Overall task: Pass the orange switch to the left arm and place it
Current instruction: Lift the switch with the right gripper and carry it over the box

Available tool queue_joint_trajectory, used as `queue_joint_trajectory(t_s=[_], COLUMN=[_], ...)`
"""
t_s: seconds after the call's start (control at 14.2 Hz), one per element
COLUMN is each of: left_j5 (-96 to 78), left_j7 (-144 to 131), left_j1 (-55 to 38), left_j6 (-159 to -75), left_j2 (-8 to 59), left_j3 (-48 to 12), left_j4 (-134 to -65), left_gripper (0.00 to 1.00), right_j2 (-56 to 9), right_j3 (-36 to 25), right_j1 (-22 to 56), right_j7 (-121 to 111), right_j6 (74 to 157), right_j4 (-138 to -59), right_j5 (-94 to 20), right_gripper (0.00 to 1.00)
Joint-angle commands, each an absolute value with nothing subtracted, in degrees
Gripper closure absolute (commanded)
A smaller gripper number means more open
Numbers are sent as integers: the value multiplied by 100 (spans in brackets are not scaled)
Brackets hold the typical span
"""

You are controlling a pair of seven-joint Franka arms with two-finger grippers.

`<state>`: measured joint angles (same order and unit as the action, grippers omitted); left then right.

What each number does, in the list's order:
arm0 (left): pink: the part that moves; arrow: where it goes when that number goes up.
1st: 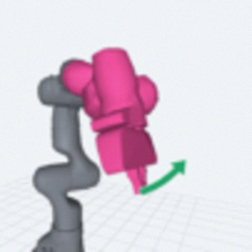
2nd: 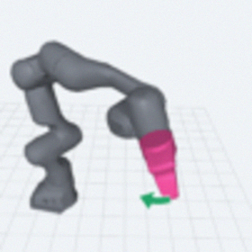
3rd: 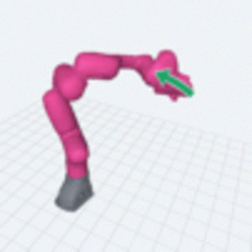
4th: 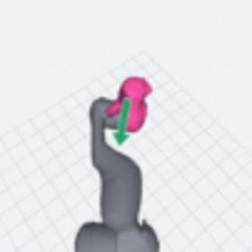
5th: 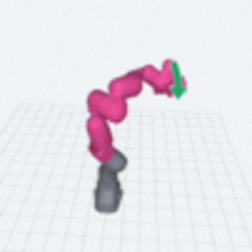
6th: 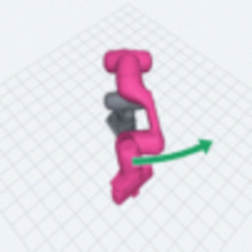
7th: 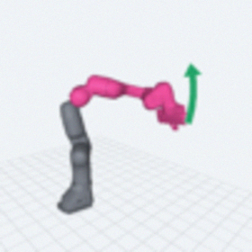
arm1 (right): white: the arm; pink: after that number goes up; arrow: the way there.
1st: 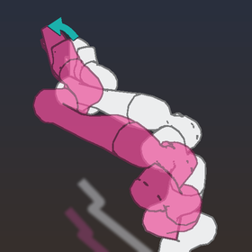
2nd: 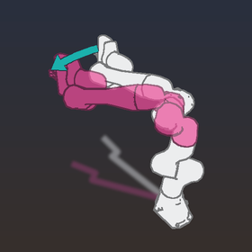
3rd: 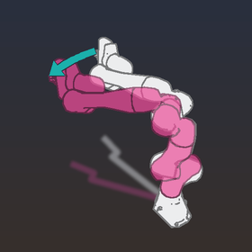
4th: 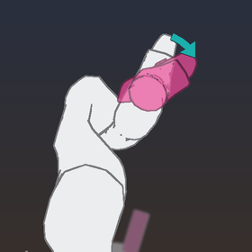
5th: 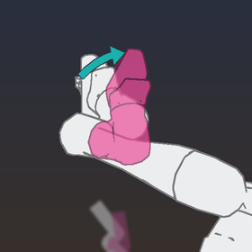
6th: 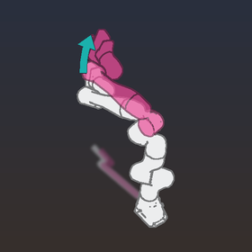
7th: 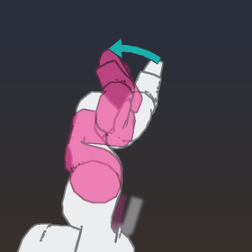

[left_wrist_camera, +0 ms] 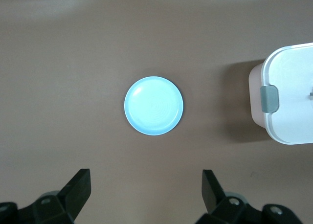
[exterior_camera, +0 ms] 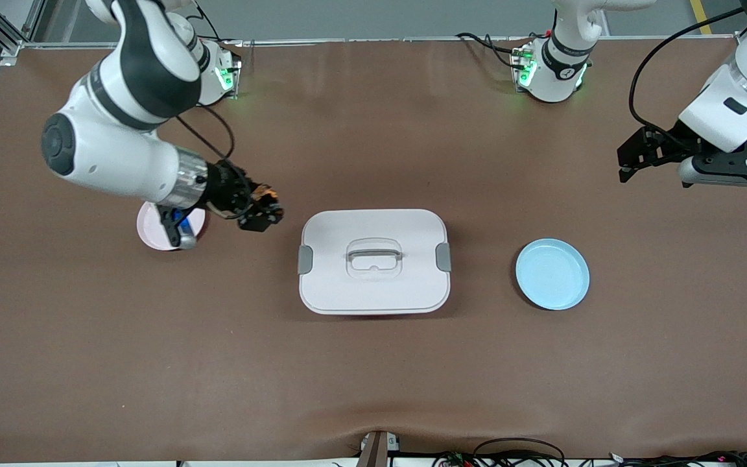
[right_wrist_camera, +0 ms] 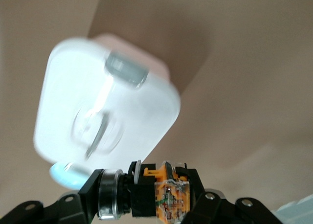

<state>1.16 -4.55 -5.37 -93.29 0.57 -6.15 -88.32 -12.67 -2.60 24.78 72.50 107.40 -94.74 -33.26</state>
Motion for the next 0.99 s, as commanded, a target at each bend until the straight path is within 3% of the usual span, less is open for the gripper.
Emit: queue_joint_trajectory(t_s=[0.0, 0.71, 0.92], left_j5=[124, 97, -769], left_j7=[-545, -772, -835], left_j1=[-571, -571, -466], left_j6=[-9308, -9554, -9554], left_j2=[114, 430, 404], left_j3=[-694, -1511, -1591], left_j4=[-8728, -8771, -8877], left_gripper=[0, 0, 0], right_j2=[-1835, -3338, -3770], right_j3=[-343, -343, -395], right_j1=[2916, 4042, 4271], right_j7=[8450, 10906, 11258], right_j6=[10661, 11232, 11267], right_j4=[-8493, -6041, -5591], right_j5=[-3586, -3595, -3551], right_gripper=[100, 100, 100])
